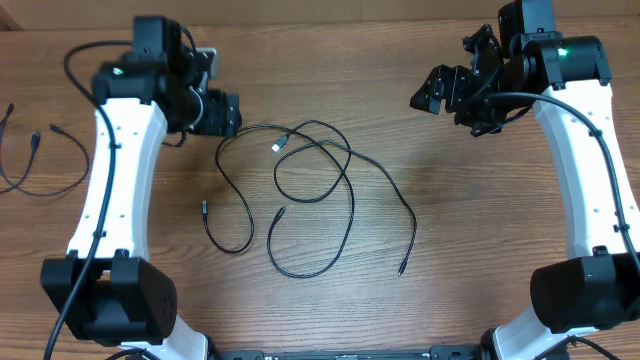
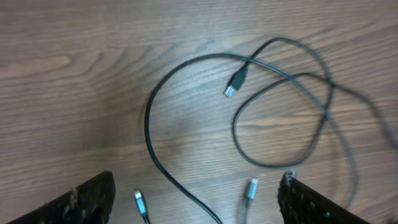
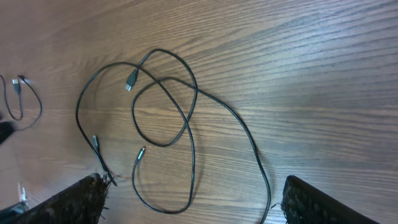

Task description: Untangle cables

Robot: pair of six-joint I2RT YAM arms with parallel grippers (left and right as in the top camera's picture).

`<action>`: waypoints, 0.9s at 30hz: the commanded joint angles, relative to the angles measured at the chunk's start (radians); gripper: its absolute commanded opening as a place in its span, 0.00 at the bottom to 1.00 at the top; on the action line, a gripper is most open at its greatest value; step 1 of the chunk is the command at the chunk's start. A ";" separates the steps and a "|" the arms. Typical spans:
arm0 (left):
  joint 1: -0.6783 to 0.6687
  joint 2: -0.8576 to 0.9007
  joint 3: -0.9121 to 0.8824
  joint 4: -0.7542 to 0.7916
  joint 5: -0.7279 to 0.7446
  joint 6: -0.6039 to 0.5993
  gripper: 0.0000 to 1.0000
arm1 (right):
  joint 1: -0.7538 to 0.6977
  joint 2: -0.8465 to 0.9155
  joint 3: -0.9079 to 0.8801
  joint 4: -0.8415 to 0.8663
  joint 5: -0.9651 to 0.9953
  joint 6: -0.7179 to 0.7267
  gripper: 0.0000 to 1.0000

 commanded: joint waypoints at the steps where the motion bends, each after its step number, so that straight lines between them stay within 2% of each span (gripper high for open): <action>1: 0.015 0.005 -0.119 0.100 0.014 0.155 0.84 | 0.004 0.003 -0.003 -0.006 0.021 -0.024 0.89; 4: 0.019 0.008 -0.213 0.235 0.118 0.215 0.86 | 0.004 0.003 -0.003 -0.009 0.021 -0.024 0.89; 7: 0.019 0.021 -0.304 0.367 0.103 0.223 0.85 | 0.004 0.003 -0.003 -0.005 0.020 -0.024 0.89; 10: 0.018 0.052 -0.358 0.443 0.088 0.223 0.78 | 0.004 0.003 -0.003 -0.013 0.020 -0.024 0.89; 13: 0.018 0.085 -0.368 0.453 0.089 0.222 0.75 | 0.004 0.003 -0.003 -0.026 0.027 -0.026 0.89; 22: 0.017 0.148 -0.368 0.457 0.081 0.211 0.73 | 0.004 0.003 -0.003 -0.034 0.027 -0.047 0.89; 27: 0.017 0.164 -0.368 0.455 -0.031 0.175 0.72 | 0.004 0.003 -0.003 -0.034 0.027 -0.047 0.89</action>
